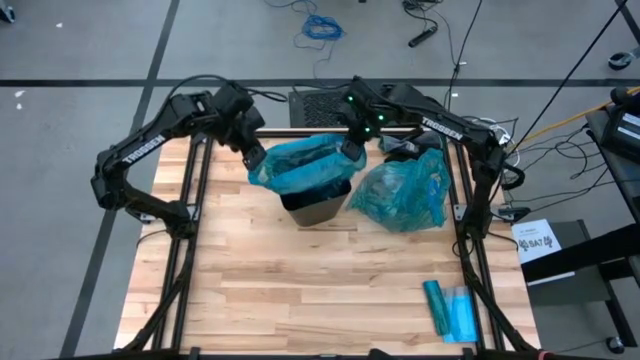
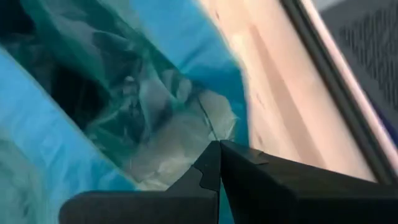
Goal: Place trash/remove bag and relplace
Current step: Insert the new trash bag into the trash bin
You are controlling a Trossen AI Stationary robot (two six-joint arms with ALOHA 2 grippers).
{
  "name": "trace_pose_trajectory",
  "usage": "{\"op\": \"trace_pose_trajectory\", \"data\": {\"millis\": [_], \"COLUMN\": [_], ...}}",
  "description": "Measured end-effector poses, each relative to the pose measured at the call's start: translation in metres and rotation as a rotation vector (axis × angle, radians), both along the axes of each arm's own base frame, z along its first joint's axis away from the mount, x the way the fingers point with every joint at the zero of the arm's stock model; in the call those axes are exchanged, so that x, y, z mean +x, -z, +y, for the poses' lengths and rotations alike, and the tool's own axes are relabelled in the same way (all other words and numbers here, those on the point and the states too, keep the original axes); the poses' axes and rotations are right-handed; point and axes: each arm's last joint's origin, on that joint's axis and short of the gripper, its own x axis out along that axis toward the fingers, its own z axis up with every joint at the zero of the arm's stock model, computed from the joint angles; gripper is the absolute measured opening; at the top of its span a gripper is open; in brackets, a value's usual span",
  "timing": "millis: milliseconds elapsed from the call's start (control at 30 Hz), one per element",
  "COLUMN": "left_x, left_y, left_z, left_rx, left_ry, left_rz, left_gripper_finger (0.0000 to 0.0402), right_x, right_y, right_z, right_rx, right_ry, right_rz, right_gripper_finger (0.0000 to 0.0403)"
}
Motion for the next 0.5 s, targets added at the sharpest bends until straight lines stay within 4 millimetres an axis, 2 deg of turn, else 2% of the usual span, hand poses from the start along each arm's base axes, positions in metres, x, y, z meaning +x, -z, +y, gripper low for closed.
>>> {"op": "trace_pose_trajectory", "data": {"millis": [267, 400, 500], "left_x": [0.007, 0.012, 0.015], "left_y": [0.006, 0.008, 0.011], "left_z": [-0.001, -0.002, -0.001], "left_rx": [-0.050, -0.065, -0.065], "left_ry": [0.013, 0.034, 0.034], "left_rz": [0.020, 0.024, 0.036], "left_gripper_finger": [0.0072, 0.0072, 0.0072], "right_x": [0.015, 0.018, 0.020], "right_y": [-0.005, -0.007, -0.001], "right_z": [-0.009, -0.018, -0.026], "right_rx": [-0.169, -0.206, -0.188], "right_ry": [0.036, 0.047, 0.079], "right_rz": [-0.099, -0.157, -0.159], "right_gripper_finger": [0.0000, 0.0000, 0.0000]}}
